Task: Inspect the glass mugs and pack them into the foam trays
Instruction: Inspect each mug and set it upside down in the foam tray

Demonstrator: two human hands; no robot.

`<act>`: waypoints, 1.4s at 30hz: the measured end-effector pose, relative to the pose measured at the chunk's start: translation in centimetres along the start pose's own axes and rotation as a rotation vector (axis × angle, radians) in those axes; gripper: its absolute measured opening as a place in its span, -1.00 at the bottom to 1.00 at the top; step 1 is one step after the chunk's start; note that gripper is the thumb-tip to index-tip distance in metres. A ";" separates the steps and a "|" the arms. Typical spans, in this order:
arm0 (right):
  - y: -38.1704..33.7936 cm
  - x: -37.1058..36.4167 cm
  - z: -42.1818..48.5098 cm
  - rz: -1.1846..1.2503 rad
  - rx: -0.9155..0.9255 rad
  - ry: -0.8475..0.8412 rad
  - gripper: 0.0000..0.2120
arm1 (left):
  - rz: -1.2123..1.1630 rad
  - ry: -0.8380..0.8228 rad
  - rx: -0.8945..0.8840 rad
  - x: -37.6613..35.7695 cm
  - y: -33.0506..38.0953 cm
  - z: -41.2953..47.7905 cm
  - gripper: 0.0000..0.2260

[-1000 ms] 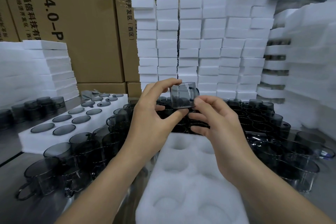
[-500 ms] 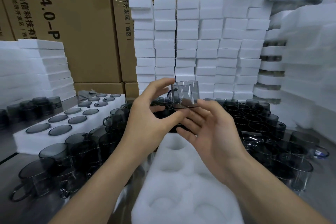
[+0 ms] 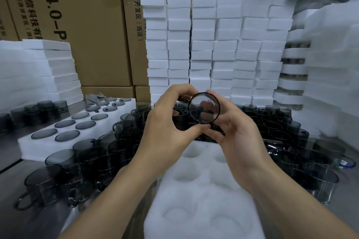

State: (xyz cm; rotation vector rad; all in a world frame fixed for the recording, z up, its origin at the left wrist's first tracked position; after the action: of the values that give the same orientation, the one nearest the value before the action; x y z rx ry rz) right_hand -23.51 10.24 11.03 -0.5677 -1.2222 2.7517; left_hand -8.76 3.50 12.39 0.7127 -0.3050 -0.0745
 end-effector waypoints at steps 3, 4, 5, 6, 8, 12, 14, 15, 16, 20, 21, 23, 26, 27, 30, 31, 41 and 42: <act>-0.4 -0.1 0.1 -0.093 0.069 0.006 -0.48 | 0.009 0.055 -0.056 0.0 0.2 -0.1 -0.51; -0.5 -0.2 0.1 -0.121 0.093 0.007 -0.49 | 0.002 0.069 -0.065 0.0 0.3 -0.1 -0.51; -0.6 -0.3 0.1 -0.149 0.121 0.007 -0.50 | -0.005 0.079 -0.073 0.0 0.4 -0.1 -0.52; -0.8 -0.4 0.0 -0.176 0.152 0.002 -0.53 | -0.013 0.085 -0.077 0.1 0.4 0.0 -0.52; -0.9 -0.5 -0.2 -0.216 0.210 -0.012 -0.57 | -0.028 0.082 -0.077 0.1 0.5 0.0 -0.52; -0.8 -0.2 -0.2 -0.306 0.239 0.001 -0.52 | -0.028 0.046 -0.037 0.2 0.5 0.0 -0.50; -0.7 -0.1 -0.1 -0.343 0.214 -0.009 -0.56 | -0.046 0.031 0.040 0.4 0.2 0.2 -0.47; -0.7 0.0 -0.1 -0.357 0.201 -0.012 -0.59 | -0.069 0.016 0.090 0.6 0.0 0.4 -0.47; -0.6 0.2 -0.1 -0.374 0.193 -0.016 -0.62 | -0.090 -0.003 0.142 0.7 -0.3 0.5 -0.48; -0.2 0.5 -0.1 -0.433 0.177 -0.085 -0.66 | -0.025 -0.067 0.276 0.5 -1.4 0.6 -0.47; -0.1 0.6 0.0 -0.445 0.155 -0.111 -0.62 | -0.015 -0.074 0.288 0.4 -1.7 0.5 -0.48; 0.0 0.9 0.3 -0.501 0.104 -0.160 -0.54 | -0.015 -0.084 0.301 0.1 -2.0 0.3 -0.51; -0.2 1.6 0.9 -0.552 0.035 -0.211 -0.63 | -0.017 -0.131 0.304 -0.2 -2.0 0.1 -0.50; -0.5 1.9 1.1 -0.566 0.029 -0.191 -0.68 | -0.017 -0.158 0.303 -0.3 -2.0 0.1 -0.48; -1.2 3.4 1.8 -0.708 0.013 -0.070 -0.67 | 0.017 -0.235 0.304 -0.6 -2.6 0.2 -0.49; -1.5 3.8 1.9 -0.783 0.012 -0.054 -0.66 | 0.060 -0.250 0.303 -0.7 -2.8 0.2 -0.48; -2.1 4.8 1.8 -1.049 -0.089 -0.361 -0.59 | 0.552 -0.564 0.422 -1.4 -5.4 -0.7 -0.54; -2.0 4.6 1.7 -1.038 -0.098 -0.400 -0.58 | 0.555 -0.561 0.414 -1.4 -5.4 -0.7 -0.56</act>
State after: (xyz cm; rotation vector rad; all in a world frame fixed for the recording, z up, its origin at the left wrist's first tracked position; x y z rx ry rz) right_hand -28.58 11.44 12.14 0.5283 -1.2150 1.9278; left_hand -9.69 0.12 8.05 0.9871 -1.0673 0.3321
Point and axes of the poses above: each hand's wrist, its own z-axis towards the middle knuckle, its own x-axis out of the back of the hand, y = z × x, the point moved 2 cm from there along z, towards the middle knuckle, and after that the axes turned 12 degrees about x, right-handed, at the moved point
